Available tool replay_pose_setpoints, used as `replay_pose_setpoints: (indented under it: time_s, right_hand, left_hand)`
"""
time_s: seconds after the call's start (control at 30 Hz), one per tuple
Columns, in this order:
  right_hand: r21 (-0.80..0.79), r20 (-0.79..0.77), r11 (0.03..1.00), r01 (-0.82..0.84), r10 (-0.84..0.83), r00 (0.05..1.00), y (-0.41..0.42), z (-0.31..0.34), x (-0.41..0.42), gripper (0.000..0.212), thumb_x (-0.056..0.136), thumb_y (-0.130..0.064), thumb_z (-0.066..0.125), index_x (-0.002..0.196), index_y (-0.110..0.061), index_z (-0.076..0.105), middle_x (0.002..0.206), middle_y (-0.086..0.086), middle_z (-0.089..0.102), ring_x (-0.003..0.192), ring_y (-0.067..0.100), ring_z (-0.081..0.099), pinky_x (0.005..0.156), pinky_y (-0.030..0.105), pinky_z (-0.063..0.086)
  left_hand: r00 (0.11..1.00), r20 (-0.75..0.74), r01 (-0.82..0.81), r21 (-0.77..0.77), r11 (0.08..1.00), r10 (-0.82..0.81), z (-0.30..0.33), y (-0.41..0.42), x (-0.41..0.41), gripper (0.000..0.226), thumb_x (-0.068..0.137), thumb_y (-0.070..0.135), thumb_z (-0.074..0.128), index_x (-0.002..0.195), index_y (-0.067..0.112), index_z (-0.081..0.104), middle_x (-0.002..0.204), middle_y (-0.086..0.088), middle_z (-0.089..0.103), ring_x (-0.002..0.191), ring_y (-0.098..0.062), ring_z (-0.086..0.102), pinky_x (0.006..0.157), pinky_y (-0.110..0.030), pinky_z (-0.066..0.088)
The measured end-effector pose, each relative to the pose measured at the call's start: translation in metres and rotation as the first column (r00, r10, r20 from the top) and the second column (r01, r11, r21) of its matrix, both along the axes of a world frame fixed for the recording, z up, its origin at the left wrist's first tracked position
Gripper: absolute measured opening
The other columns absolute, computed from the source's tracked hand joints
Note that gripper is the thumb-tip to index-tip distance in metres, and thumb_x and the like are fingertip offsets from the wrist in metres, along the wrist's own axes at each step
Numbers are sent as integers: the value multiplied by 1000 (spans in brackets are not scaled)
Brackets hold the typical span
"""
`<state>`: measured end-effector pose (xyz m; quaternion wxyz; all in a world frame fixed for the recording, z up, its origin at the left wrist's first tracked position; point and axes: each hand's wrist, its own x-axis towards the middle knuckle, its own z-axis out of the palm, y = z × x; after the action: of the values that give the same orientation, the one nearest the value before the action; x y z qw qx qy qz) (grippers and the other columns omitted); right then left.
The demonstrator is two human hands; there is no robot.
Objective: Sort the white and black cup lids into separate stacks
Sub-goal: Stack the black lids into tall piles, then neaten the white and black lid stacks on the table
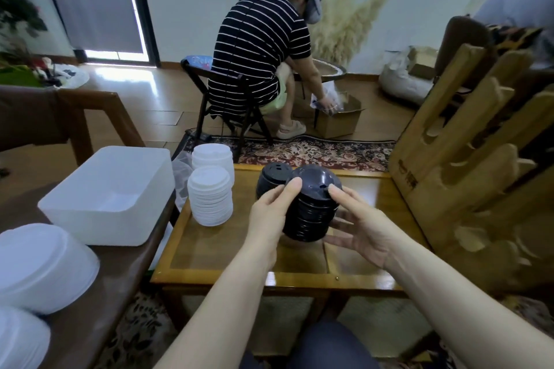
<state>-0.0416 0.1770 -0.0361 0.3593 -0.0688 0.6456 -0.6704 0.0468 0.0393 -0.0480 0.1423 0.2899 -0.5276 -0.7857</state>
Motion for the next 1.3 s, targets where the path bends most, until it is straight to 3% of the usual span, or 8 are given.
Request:
replay_pose_setpoints:
  time_s: [0.07, 0.2, 0.33, 0.43, 0.7, 0.83, 1.0, 1.3]
  right_hand:
    - [-9, -36, 1000, 22, -23, 999, 12, 7, 5, 50, 79, -46, 70, 126, -31, 60, 121, 6, 64, 112, 26, 60, 76, 39, 57]
    - [-42, -9, 998, 52, -52, 999, 40, 15, 16, 55, 72, -50, 73, 123, -31, 63, 125, 8, 63, 117, 28, 59, 90, 47, 55]
    - [-64, -17, 990, 124, -125, 992, 75, 32, 28, 50, 74, -43, 70, 121, -27, 65, 117, 8, 66, 111, 25, 61, 84, 42, 55]
    - [-48, -65, 984, 172, -175, 982, 104, 46, 31, 58, 68, -45, 72, 122, -27, 64, 120, 9, 66, 114, 27, 60, 89, 44, 54]
    - [-58, -223, 970, 237, -244, 944, 183, 95, 23, 53, 71, -42, 73, 122, -28, 65, 118, 11, 67, 111, 29, 64, 91, 51, 54]
    - [-57, -297, 967, 249, -255, 920, 220, 112, 10, 54, 70, -44, 73, 122, -31, 65, 121, 12, 67, 111, 29, 65, 89, 50, 55]
    - [-22, -352, 961, 276, -266, 897, 260, 112, -12, 45, 77, -41, 68, 121, -31, 67, 124, 13, 65, 114, 30, 63, 98, 50, 51]
    - [-20, -393, 962, 272, -258, 883, 290, 86, -52, 43, 85, -38, 65, 128, -30, 62, 124, 8, 67, 119, 29, 60, 102, 50, 46]
  left_hand:
    - [999, -44, 16, 24, 1000, -15, 7, 10, 0, 68, 77, 53, 78, 138, 31, 57, 131, 2, 64, 117, -21, 63, 100, -51, 52]
    - [995, -92, 52, 40, 998, -48, 25, 37, 2, 57, 85, 44, 73, 139, 33, 57, 133, 3, 64, 115, -25, 62, 97, -55, 53]
    - [985, -129, 108, -68, 992, -116, 42, 68, 3, 48, 92, 40, 65, 138, 30, 57, 131, 7, 63, 103, -12, 64, 79, -28, 58]
    - [977, -106, 167, -176, 970, -188, 55, 93, 4, 55, 89, 51, 63, 141, 33, 55, 141, 8, 57, 118, -15, 58, 100, -37, 50]
    - [920, -213, 279, -230, 932, -328, 104, 150, -9, 53, 86, 48, 66, 135, 28, 61, 135, 7, 63, 108, -4, 60, 104, -43, 50]
    - [901, -236, 316, -223, 922, -365, 116, 183, -30, 62, 85, 49, 69, 140, 25, 57, 140, 2, 60, 125, -19, 57, 107, -48, 47]
    - [883, -269, 346, -178, 921, -384, 104, 223, -57, 65, 86, 44, 72, 143, 23, 52, 143, 0, 57, 129, -20, 54, 109, -47, 45]
    - [909, -148, 339, -281, 898, -389, 79, 252, -92, 78, 83, 54, 70, 144, 12, 47, 142, -4, 55, 127, -21, 53, 108, -39, 46]
